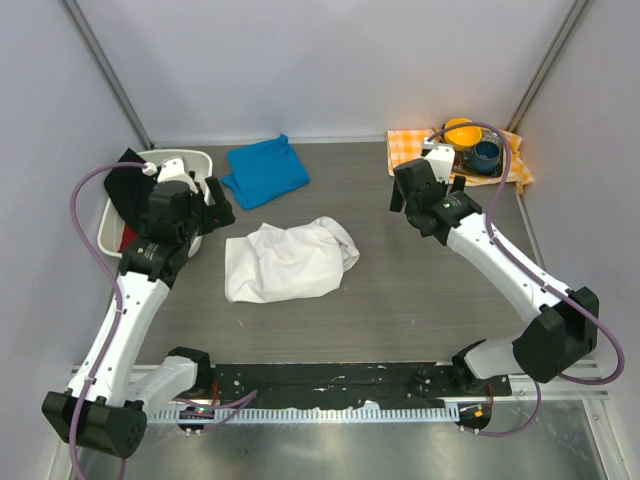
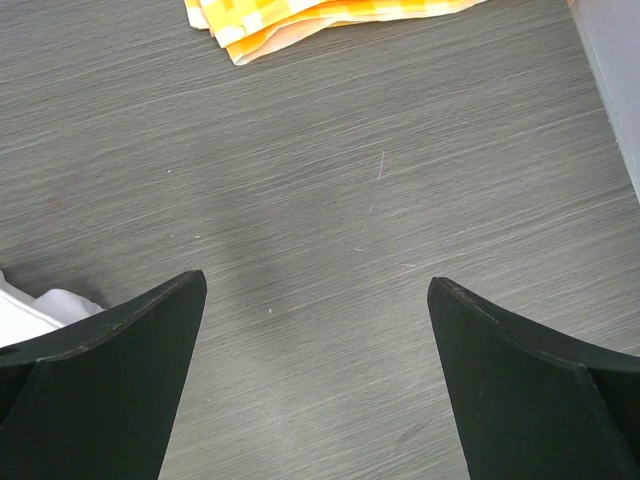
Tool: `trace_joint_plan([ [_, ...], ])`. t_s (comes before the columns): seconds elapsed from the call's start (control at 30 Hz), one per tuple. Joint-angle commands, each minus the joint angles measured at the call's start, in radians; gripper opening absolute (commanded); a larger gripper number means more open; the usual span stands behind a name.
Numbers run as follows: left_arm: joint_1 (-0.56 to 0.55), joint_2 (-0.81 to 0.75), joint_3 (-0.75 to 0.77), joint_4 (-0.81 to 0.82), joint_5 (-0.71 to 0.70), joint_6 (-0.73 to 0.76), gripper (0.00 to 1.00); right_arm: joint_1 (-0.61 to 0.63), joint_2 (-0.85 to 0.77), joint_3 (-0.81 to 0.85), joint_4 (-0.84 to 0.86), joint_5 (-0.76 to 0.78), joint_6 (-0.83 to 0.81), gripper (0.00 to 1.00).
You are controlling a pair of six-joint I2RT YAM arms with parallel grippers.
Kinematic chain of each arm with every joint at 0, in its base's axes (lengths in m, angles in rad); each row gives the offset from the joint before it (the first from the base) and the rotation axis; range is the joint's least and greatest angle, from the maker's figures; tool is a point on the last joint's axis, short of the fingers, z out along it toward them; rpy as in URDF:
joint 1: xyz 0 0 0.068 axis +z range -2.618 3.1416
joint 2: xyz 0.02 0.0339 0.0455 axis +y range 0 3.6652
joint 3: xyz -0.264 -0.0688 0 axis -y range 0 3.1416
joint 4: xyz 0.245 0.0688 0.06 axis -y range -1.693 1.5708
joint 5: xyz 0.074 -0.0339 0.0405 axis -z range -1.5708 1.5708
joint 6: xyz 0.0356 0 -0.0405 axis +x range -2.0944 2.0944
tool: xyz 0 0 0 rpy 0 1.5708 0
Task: Fold and stack the t-shirts
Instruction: Flatten the tshirt out
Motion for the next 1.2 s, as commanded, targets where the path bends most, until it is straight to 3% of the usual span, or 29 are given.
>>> trace_joint_plan([
  [0.0,0.005,-0.041,-0.020,0.076,-0.005,0.007,1.00,0.002,-0.022,0.018,0.030,0.015,0.043,0.99],
  [0.43,0.005,0.079,-0.005,0.037,0.126,-0.030,0.99,0.002,-0.052,-0.062,0.047,0.058,-0.040,0.99],
  [0.57,-0.002,0.151,-0.002,-0.034,0.118,-0.037,0.94,0.001,-0.069,-0.070,0.047,0.024,-0.038,0.99],
  [0.73,-0.039,0.225,-0.072,-0.007,0.101,-0.109,0.89,0.001,-0.075,-0.087,0.067,-0.077,-0.033,0.99],
  [0.87,-0.105,0.321,-0.080,-0.017,0.031,-0.163,0.81,0.001,-0.059,-0.114,0.084,-0.141,-0.015,0.99],
  [1.17,-0.107,0.461,-0.097,0.007,-0.161,-0.324,0.65,0.002,-0.103,-0.183,0.136,-0.244,-0.004,0.98],
])
